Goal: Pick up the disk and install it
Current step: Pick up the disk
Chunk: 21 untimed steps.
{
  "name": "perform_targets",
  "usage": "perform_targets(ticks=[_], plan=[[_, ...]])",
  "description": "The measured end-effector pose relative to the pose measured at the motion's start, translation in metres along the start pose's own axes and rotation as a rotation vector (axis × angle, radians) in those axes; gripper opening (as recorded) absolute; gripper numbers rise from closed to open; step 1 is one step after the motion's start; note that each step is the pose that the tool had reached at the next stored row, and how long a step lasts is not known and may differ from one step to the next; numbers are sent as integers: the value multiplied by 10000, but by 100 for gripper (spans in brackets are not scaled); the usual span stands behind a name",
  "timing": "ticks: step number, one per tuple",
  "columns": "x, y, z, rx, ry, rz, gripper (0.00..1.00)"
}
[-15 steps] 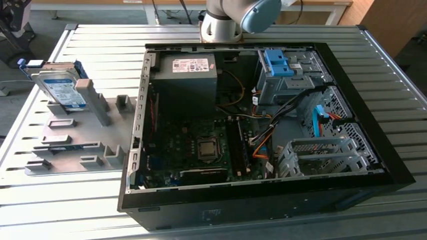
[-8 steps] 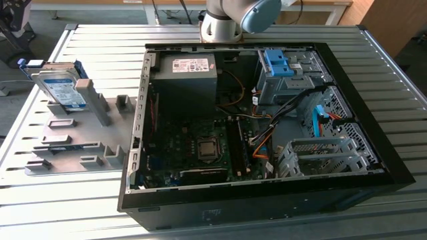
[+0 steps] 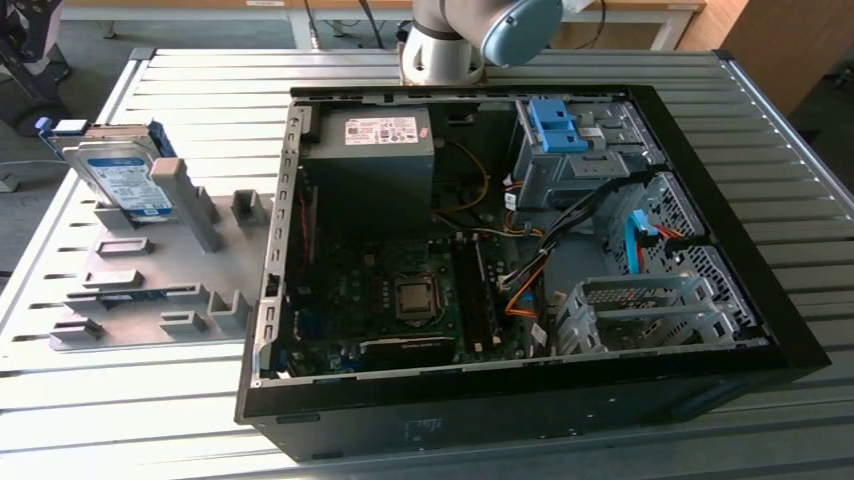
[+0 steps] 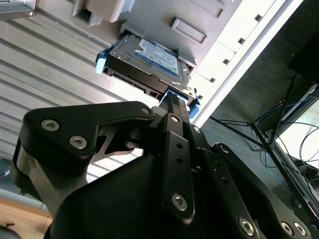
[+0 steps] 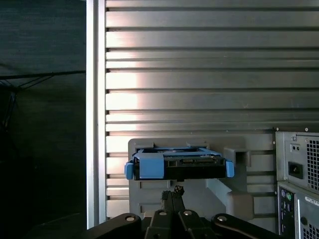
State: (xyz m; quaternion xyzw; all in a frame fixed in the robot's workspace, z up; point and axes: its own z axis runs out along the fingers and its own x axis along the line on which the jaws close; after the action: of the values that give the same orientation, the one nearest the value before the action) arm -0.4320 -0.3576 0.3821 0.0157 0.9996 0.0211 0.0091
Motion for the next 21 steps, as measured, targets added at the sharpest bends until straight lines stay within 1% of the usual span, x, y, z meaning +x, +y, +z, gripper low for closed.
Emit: perform_targets(ticks=[12,14,18,21], plan=[[0,0,0,1,2,-38,11],[1,0,0,-3,14,-292,11],[1,0,5,-10,43,-1023,11],[1,-1,6,20,63,-1473,11]])
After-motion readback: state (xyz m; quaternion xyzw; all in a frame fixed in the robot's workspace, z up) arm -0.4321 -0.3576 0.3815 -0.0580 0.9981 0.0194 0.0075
